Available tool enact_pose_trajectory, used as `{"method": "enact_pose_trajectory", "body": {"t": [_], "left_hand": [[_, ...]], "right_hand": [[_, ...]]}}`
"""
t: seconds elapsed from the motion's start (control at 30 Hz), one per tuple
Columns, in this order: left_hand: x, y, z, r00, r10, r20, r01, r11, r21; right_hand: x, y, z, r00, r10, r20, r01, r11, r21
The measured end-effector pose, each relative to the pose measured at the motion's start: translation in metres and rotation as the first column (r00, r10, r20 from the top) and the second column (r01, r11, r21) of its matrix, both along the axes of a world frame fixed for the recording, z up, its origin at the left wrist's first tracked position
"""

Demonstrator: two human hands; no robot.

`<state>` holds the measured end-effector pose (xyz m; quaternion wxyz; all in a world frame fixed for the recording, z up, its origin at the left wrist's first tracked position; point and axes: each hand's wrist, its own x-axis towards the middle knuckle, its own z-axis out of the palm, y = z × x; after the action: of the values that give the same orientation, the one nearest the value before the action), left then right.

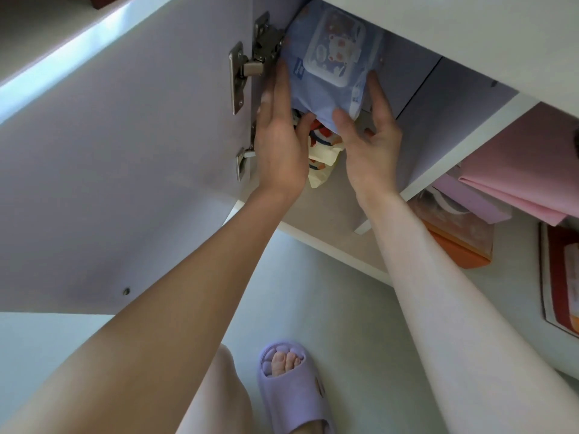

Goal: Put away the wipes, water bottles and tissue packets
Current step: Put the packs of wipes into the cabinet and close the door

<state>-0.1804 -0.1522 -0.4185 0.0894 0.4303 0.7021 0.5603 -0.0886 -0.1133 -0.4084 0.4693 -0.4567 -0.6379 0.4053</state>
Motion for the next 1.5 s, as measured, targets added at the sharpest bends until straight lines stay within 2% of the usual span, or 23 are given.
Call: {"method": "enact_pose_trajectory", "body": {"t": [0.37,0.53,0.97,1.37,1.5], "left_hand": [[-0.007,0.019,-0.002,1.0,0.009,-0.023,-0.008,0.999,0.052],[-0.009,0.021,0.001,0.999,-0.004,-0.044,0.004,1.0,0.017],[-0.011,0.018,0.001,1.0,-0.012,-0.013,0.012,0.999,0.045],[-0.013,0.026,0.004,0.998,0.006,-0.058,-0.008,0.999,-0.032],[-0.009,0.012,0.008,0.998,0.001,-0.071,-0.005,0.999,-0.05]], "right_hand": [[-0.003,0.013,0.005,0.999,0.011,-0.033,-0.013,0.999,-0.047],[-0.005,0.015,0.008,0.999,0.0,-0.038,-0.002,0.999,-0.043],[-0.007,0.021,-0.004,0.999,-0.008,-0.038,0.007,1.0,-0.028],[-0.007,0.032,-0.005,0.998,-0.01,-0.059,0.01,1.0,-0.004],[-0.002,0.02,-0.003,1.0,0.001,-0.012,-0.001,1.0,0.018]]}}
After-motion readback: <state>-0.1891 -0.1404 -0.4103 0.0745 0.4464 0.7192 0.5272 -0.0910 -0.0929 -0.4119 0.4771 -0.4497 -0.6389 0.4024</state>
